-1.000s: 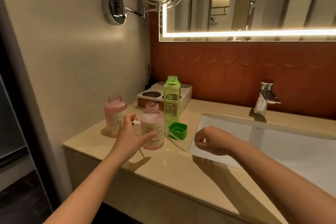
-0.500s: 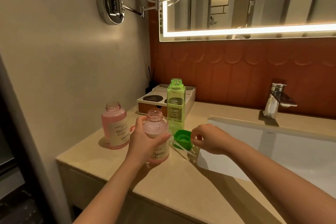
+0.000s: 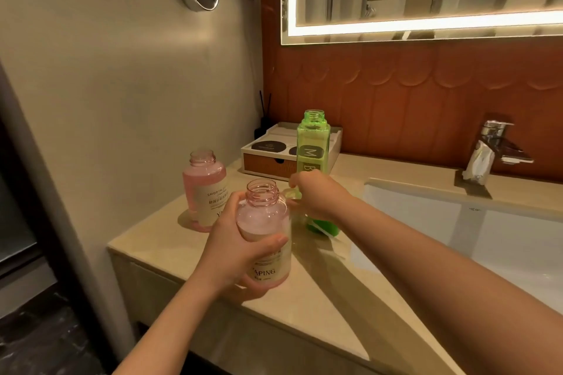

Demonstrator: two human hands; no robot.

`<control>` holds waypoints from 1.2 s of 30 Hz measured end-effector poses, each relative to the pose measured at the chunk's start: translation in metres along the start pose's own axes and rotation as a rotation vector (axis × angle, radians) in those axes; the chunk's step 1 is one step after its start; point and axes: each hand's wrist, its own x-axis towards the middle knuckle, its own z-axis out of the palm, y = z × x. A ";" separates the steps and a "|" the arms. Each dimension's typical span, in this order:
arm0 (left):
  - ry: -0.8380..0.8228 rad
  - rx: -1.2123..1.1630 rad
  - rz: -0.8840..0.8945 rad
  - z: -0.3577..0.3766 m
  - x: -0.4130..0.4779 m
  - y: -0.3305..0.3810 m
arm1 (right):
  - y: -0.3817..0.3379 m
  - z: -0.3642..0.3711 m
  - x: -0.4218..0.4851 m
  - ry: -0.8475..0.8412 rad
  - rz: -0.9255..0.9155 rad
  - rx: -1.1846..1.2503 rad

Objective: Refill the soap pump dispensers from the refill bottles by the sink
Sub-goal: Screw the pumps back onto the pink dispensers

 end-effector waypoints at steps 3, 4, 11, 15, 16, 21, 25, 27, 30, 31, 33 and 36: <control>-0.017 -0.001 0.009 -0.003 0.000 -0.001 | -0.013 0.011 0.011 -0.050 0.033 -0.118; -0.022 -0.005 0.004 -0.003 0.000 -0.001 | -0.014 0.014 0.013 -0.062 0.043 -0.132; -0.047 -0.016 0.011 -0.004 0.001 -0.002 | -0.016 0.022 0.021 -0.104 0.103 -0.064; -0.047 -0.019 0.017 -0.004 0.001 -0.002 | -0.016 0.013 0.018 -0.100 0.101 0.024; -0.041 -0.021 0.017 -0.004 0.002 -0.003 | -0.015 0.009 0.016 -0.084 0.100 0.067; -0.020 -0.035 0.005 -0.003 0.002 -0.004 | -0.008 -0.012 0.007 0.005 0.109 0.337; -0.016 -0.051 0.000 0.000 0.000 0.000 | 0.008 -0.032 -0.010 0.105 0.170 0.676; -0.016 -0.050 -0.005 0.004 0.001 0.000 | 0.016 -0.041 -0.021 0.192 0.204 0.852; -0.025 -0.046 -0.011 0.011 0.000 0.000 | 0.027 -0.055 -0.041 0.318 0.268 1.185; -0.034 -0.050 -0.015 0.015 -0.001 0.001 | 0.030 -0.060 -0.047 0.356 0.302 1.301; -0.048 -0.053 -0.003 0.024 -0.004 0.004 | 0.034 -0.069 -0.058 0.430 0.393 1.497; -0.071 -0.051 0.007 0.036 -0.008 0.009 | 0.038 -0.081 -0.071 0.525 0.450 1.659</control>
